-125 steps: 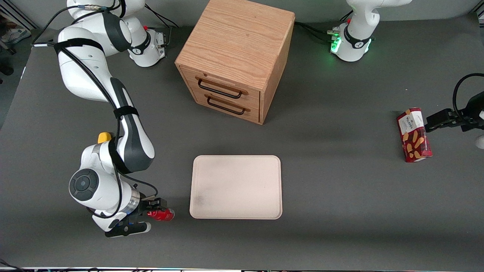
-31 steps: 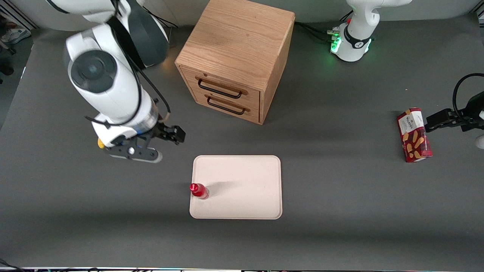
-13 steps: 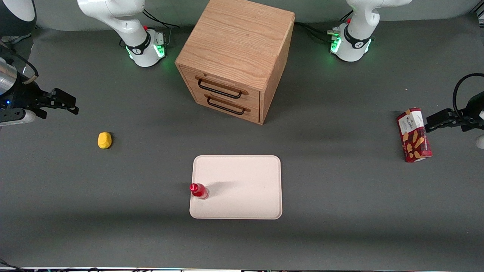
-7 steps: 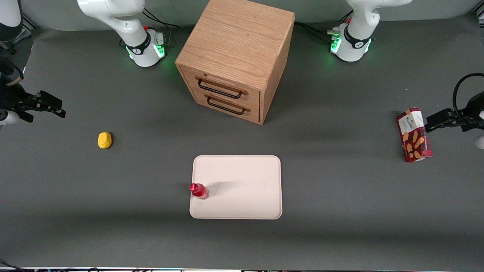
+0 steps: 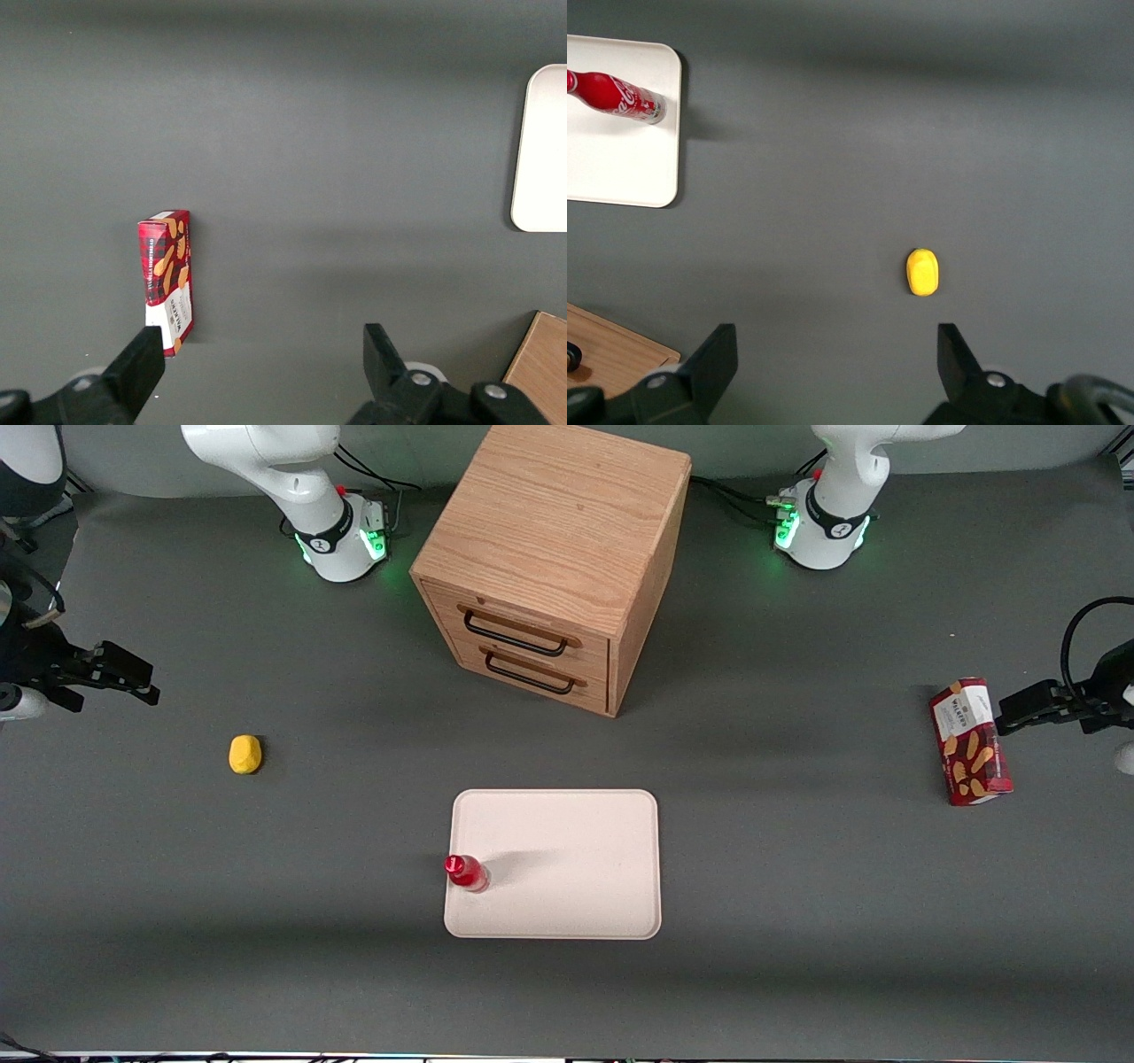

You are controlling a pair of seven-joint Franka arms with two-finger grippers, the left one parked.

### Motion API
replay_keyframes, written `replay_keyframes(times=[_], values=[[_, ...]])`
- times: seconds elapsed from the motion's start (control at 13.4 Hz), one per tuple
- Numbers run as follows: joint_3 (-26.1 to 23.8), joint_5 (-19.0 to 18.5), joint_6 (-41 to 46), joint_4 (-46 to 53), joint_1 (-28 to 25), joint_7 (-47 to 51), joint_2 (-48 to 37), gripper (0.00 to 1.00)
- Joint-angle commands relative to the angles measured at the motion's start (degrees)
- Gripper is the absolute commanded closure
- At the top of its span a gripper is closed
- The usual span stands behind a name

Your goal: Place coke bottle on tray

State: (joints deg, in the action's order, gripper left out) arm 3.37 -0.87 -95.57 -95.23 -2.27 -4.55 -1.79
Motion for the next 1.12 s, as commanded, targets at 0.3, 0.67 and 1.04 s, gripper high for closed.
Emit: replay_keyframes(times=[0.3, 0.67, 1.04], values=[[0.2, 0.3, -0.7, -0.2, 0.2, -2.2, -0.7, 0.00], [0.2, 2.0, 0.0, -0.3, 0.2, -1.9, -0.8, 0.00], [0.2, 2.0, 0.3, -0.3, 0.2, -1.8, -0.8, 0.00]])
